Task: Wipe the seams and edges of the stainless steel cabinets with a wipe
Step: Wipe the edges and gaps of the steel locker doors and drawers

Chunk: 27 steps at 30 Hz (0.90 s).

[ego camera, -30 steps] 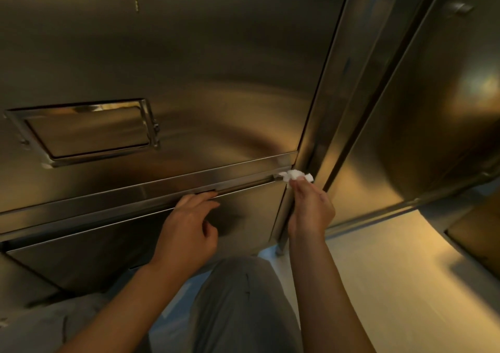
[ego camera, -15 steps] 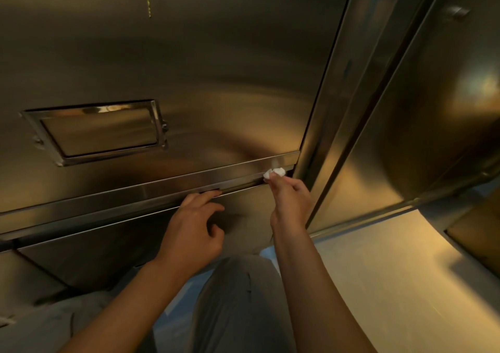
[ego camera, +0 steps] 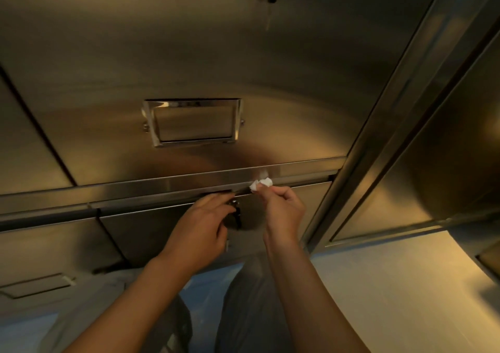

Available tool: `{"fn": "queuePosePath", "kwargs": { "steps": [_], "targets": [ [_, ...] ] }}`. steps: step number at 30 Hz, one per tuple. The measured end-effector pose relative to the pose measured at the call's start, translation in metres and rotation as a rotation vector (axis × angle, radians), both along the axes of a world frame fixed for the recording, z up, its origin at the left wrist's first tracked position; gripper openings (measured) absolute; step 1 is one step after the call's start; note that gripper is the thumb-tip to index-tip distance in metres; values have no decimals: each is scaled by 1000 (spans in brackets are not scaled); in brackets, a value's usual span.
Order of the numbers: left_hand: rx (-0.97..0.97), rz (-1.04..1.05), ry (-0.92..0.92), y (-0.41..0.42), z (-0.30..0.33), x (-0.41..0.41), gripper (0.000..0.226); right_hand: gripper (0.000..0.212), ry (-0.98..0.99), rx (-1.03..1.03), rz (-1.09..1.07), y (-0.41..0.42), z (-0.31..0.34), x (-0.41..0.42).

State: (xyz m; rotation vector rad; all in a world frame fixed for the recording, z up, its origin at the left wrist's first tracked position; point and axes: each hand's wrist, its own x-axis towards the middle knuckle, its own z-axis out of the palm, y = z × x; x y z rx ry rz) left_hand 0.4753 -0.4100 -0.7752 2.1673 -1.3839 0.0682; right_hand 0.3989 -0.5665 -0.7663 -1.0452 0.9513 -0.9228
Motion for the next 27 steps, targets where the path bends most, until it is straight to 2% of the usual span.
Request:
{"fn": "queuePosePath", "kwargs": {
  "steps": [4,15,27],
  "targets": [
    [10,68,-31,37,-2,14,44,16,36,-6,61,37,2,12],
    [-41,163,-57,123,-12,50,43,17,-27,-32,162,131,1,57],
    [-67,256,-47,191,-13,74,40,23,-95,113,247,215,6,97]
  ]
}}
